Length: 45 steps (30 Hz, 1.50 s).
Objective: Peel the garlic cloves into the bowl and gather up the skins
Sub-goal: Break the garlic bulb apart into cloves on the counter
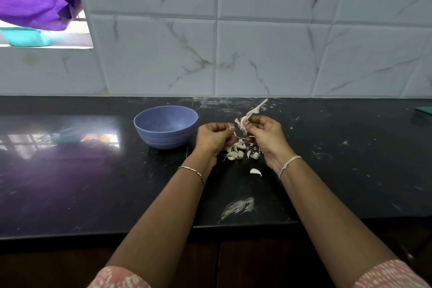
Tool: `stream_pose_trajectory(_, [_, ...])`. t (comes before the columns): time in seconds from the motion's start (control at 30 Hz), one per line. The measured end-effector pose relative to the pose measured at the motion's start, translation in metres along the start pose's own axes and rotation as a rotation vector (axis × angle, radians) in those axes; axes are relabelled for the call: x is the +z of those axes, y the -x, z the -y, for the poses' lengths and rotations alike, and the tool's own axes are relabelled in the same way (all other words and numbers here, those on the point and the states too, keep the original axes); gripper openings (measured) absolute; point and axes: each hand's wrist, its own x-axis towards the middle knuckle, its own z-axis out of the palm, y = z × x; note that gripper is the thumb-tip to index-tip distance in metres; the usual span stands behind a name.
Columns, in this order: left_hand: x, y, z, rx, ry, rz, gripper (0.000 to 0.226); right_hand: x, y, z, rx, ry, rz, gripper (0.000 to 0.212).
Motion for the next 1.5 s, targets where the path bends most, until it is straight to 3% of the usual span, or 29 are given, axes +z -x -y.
stream_pose_trajectory(0.23, [-0.001,-0.002,0.002,0.19,-0.554,-0.056,0.005,-0.004,-0.002,-0.001,-0.025,0.086,0.028,0.015])
stream_pose_trajectory(0.33, [0.0,0.001,-0.003,0.201,-0.428,-0.008,0.021,-0.006,-0.002,0.0,-0.031,0.088,0.001,0.012])
stream_pose_trajectory(0.47, [0.0,0.007,-0.008,0.17,-0.273,0.135,0.011,-0.006,-0.001,0.001,-0.024,0.082,0.016,0.009])
stream_pose_trajectory(0.83, [0.004,0.006,-0.002,0.168,-0.177,0.076,0.005,0.0,-0.004,-0.004,-0.063,0.06,-0.031,0.01])
stream_pose_trajectory(1.07, [0.009,0.003,-0.002,0.417,-0.554,-0.096,0.006,-0.006,-0.014,-0.011,-0.178,0.441,-0.275,0.019])
stream_pose_trajectory(1.17, [0.005,0.002,-0.001,0.395,-0.601,-0.114,0.013,-0.016,-0.013,-0.007,-0.126,0.334,-0.281,0.022])
stream_pose_trajectory(1.33, [0.002,0.006,0.004,0.345,-1.03,-0.114,0.009,-0.014,-0.008,-0.002,-0.075,0.134,-0.173,0.005])
stream_pose_trajectory(1.5, [0.0,0.008,0.002,0.314,-1.068,-0.156,0.019,-0.026,-0.014,0.001,0.017,0.068,-0.201,0.012])
